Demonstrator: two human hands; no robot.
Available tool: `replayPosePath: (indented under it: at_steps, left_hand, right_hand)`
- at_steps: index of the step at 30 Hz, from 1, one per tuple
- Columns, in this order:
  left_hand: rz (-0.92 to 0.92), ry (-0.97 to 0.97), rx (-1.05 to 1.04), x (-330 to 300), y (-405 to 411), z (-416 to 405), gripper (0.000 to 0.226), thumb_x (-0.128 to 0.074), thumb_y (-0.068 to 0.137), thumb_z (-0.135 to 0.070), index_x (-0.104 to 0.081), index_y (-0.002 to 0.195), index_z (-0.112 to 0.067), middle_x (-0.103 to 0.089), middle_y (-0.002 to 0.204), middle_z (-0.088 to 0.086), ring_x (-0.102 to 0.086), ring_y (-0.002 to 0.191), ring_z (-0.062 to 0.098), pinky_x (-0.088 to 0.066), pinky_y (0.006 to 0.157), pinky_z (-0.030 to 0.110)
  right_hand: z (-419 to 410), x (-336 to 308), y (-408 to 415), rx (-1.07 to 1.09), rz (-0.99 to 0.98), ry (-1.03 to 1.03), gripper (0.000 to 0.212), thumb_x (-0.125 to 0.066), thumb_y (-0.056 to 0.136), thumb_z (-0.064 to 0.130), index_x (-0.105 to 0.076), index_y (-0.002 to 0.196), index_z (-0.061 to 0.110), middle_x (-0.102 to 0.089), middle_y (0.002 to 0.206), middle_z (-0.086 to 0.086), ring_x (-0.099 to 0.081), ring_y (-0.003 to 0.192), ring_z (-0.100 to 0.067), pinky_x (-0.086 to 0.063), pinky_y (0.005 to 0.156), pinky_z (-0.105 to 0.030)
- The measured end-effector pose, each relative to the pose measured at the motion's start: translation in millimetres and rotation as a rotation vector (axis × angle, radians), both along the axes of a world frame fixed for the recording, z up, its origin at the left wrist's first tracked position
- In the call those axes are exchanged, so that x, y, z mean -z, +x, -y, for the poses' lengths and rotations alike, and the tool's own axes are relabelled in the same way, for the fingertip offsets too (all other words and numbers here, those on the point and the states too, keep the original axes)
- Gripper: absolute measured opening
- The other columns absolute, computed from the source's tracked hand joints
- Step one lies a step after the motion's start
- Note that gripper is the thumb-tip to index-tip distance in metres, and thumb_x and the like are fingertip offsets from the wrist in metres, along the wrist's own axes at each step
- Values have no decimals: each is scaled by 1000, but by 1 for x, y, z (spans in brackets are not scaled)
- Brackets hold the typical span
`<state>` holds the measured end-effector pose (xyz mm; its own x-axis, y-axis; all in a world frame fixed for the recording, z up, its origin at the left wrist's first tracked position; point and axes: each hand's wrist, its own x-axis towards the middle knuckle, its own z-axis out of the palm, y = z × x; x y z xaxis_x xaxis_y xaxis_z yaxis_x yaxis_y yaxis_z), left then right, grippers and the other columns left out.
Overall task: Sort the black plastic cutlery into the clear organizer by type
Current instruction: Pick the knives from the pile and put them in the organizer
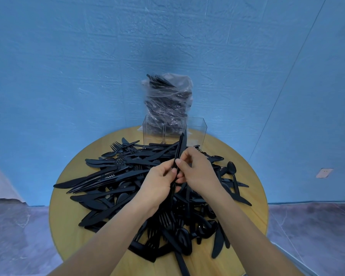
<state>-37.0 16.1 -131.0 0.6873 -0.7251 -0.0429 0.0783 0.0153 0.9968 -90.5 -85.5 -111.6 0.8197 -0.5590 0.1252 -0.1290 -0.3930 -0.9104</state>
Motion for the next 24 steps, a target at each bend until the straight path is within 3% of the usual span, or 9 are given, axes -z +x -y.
replayPosePath:
  at_steps: [4, 8, 10, 12, 16, 20, 24]
  left_hand:
    - [52, 53, -24, 0, 1, -1, 34, -35, 101, -7, -62, 118, -19, -62, 81, -6, -52, 68, 5, -45, 59, 18]
    - [-36, 44, -14, -3, 0, -3, 34, -34, 99, -4, -64, 109, -18, -58, 83, 1, -46, 63, 8, -39, 53, 20]
    - [-59, 31, 3, -4, -1, -3, 34, -33, 99, -5, -62, 112, -13, -56, 81, 2, -45, 61, 9, -37, 50, 21]
    - [-50, 14, 29, -4, -2, -3, 31, -32, 101, -7, -61, 112, -13, -55, 79, 2, -43, 58, 8, -35, 49, 20]
    - [56, 31, 38, 1, -5, -3, 25, -34, 102, -11, -58, 105, -10, -52, 79, 1, -41, 55, 5, -36, 47, 19]
    - [75, 32, 3, 4, -3, -1, 27, -32, 102, -11, -59, 99, -16, -50, 75, -1, -39, 52, 4, -34, 45, 18]
    - [90, 51, -95, 2, 6, -5, 27, -32, 102, -12, -59, 103, -18, -47, 72, -2, -36, 52, 5, -30, 45, 19]
  right_hand:
    - [6, -2, -1, -7, 23, -85, 16, -64, 88, 15, -49, 92, 15, -56, 81, -2, -57, 57, -9, -56, 64, -32]
    - [17, -12, -2, -3, 27, -86, 58, -69, 85, 20, -36, 132, 22, -53, 106, 5, -55, 70, -1, -50, 76, -27]
    - [20, -15, -1, -40, 10, -118, 72, -69, 85, 22, -28, 144, 25, -50, 121, 4, -53, 73, 0, -43, 80, -26]
    - [22, -14, 1, -50, 7, -158, 69, -68, 86, 23, -31, 144, 24, -50, 124, 3, -50, 69, 1, -40, 79, -24]
    - [25, -9, 3, -8, 68, -211, 55, -69, 85, 23, -46, 134, 23, -54, 109, 6, -49, 62, -2, -46, 74, -26]
    - [25, -6, 6, -34, 88, -234, 45, -65, 88, 22, -51, 131, 24, -52, 99, 19, -50, 56, 4, -40, 63, -11]
    - [32, 4, 2, -7, 68, -182, 43, -60, 92, 21, -46, 133, 23, -61, 97, 10, -57, 71, -5, -47, 73, -22]
